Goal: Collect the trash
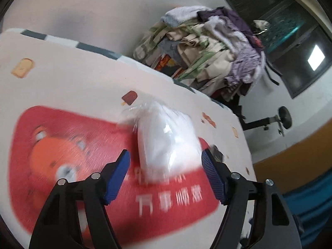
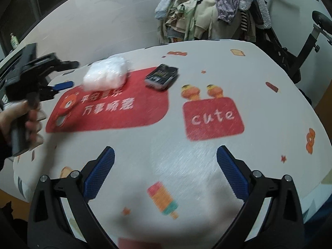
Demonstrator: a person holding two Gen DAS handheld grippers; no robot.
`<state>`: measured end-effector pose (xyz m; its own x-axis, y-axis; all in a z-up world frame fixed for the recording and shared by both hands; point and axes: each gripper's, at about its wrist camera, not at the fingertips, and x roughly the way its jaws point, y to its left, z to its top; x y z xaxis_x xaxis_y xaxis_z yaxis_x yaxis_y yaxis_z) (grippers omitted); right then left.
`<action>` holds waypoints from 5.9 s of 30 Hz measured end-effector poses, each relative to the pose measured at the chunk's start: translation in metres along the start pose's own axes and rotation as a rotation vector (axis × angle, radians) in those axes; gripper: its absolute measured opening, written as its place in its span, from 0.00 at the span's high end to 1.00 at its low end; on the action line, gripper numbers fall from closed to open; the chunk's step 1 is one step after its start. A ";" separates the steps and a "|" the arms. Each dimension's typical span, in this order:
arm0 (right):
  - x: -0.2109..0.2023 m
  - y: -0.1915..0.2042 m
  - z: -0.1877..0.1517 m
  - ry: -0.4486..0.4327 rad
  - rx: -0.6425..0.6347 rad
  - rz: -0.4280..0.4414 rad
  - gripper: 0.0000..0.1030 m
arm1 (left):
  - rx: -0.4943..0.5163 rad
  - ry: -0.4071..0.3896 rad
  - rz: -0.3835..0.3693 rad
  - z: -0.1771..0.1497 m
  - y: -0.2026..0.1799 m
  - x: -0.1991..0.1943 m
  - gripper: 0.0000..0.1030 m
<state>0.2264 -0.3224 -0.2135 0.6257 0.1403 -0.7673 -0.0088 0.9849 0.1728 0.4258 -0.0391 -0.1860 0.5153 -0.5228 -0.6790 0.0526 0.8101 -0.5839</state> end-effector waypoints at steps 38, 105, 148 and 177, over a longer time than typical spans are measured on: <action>0.025 0.059 0.089 0.015 -0.115 0.087 0.49 | 0.401 -0.034 0.088 -0.112 -0.029 -0.188 0.66; -0.127 0.118 -0.142 0.054 -0.249 0.234 0.49 | 0.475 0.390 0.173 -0.392 -0.007 -0.188 0.50; -0.063 0.172 -0.242 0.430 -0.427 0.256 0.48 | 0.304 -0.065 0.287 -0.323 0.009 -0.293 0.07; -0.122 0.161 -0.163 0.094 -0.398 0.135 0.06 | 0.408 -0.188 0.341 -0.310 -0.018 -0.317 0.06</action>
<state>0.0215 -0.1647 -0.1923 0.5248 0.2608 -0.8103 -0.3977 0.9167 0.0375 -0.0037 0.0296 -0.0980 0.7025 -0.1877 -0.6865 0.1639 0.9813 -0.1005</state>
